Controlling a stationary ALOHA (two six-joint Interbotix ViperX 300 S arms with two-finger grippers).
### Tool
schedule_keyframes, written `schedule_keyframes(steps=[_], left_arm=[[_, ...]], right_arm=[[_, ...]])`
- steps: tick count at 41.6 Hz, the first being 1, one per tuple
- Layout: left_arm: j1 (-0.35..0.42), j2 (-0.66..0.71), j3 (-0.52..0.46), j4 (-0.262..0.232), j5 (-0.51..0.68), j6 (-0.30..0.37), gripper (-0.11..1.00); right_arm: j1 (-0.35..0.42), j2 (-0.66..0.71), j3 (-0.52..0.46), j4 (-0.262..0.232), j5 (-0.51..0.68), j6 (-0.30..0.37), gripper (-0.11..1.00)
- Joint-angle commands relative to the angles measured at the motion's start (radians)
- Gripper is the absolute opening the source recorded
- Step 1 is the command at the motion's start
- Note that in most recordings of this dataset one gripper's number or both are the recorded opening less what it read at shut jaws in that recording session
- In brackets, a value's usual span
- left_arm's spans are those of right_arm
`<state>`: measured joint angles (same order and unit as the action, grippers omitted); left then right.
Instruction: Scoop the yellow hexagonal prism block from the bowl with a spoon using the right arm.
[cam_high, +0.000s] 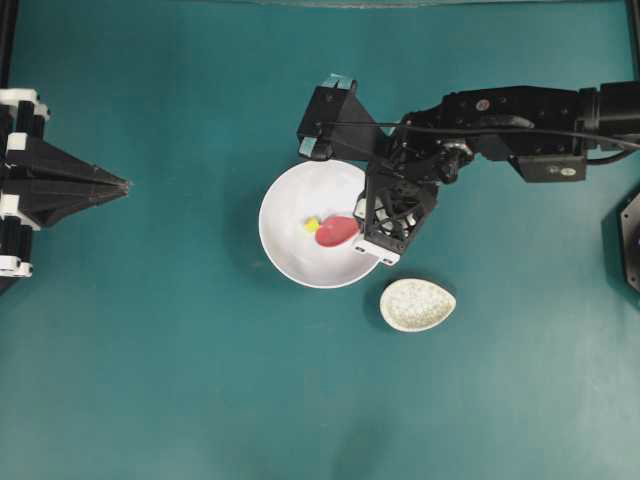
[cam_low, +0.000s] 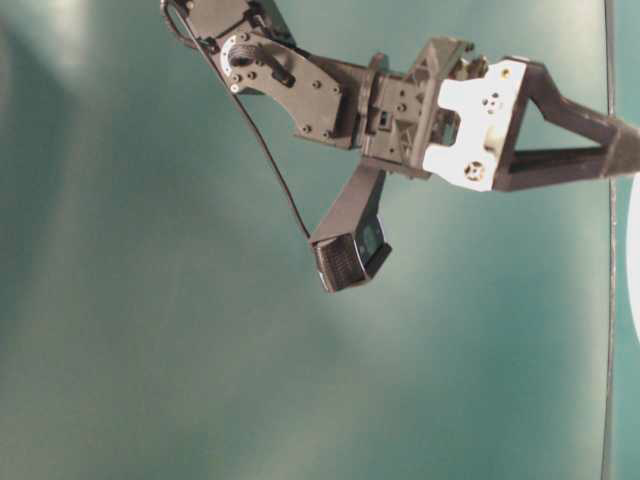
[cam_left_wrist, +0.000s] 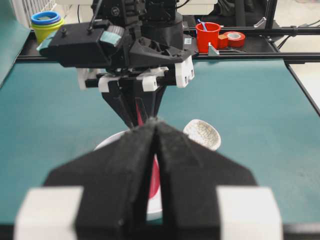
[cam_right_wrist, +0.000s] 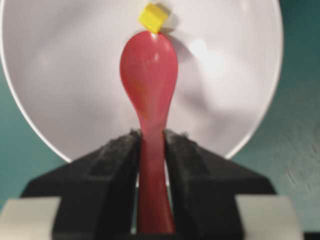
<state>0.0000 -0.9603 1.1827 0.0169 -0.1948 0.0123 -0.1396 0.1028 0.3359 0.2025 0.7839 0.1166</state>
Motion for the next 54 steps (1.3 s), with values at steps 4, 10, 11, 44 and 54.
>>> schedule_keyframes(steps=[4,10,11,44,54], left_arm=[[0.002,0.009,-0.014,0.002,-0.011,0.002,0.00],[0.002,0.009,-0.012,0.002,-0.012,0.002,0.00],[0.002,0.009,-0.014,0.002,-0.011,0.002,0.00],[0.000,0.009,-0.012,0.002,-0.011,0.000,0.00],[0.000,0.009,-0.012,0.002,-0.006,0.000,0.00]], right_arm=[[0.006,-0.006,-0.021,-0.002,-0.057,-0.005,0.23],[0.008,0.000,-0.021,-0.003,-0.095,-0.006,0.23],[0.008,0.002,-0.021,-0.006,-0.100,-0.005,0.23],[0.008,0.002,-0.018,-0.037,-0.249,0.003,0.23],[0.006,-0.006,-0.003,-0.034,-0.275,0.003,0.23]])
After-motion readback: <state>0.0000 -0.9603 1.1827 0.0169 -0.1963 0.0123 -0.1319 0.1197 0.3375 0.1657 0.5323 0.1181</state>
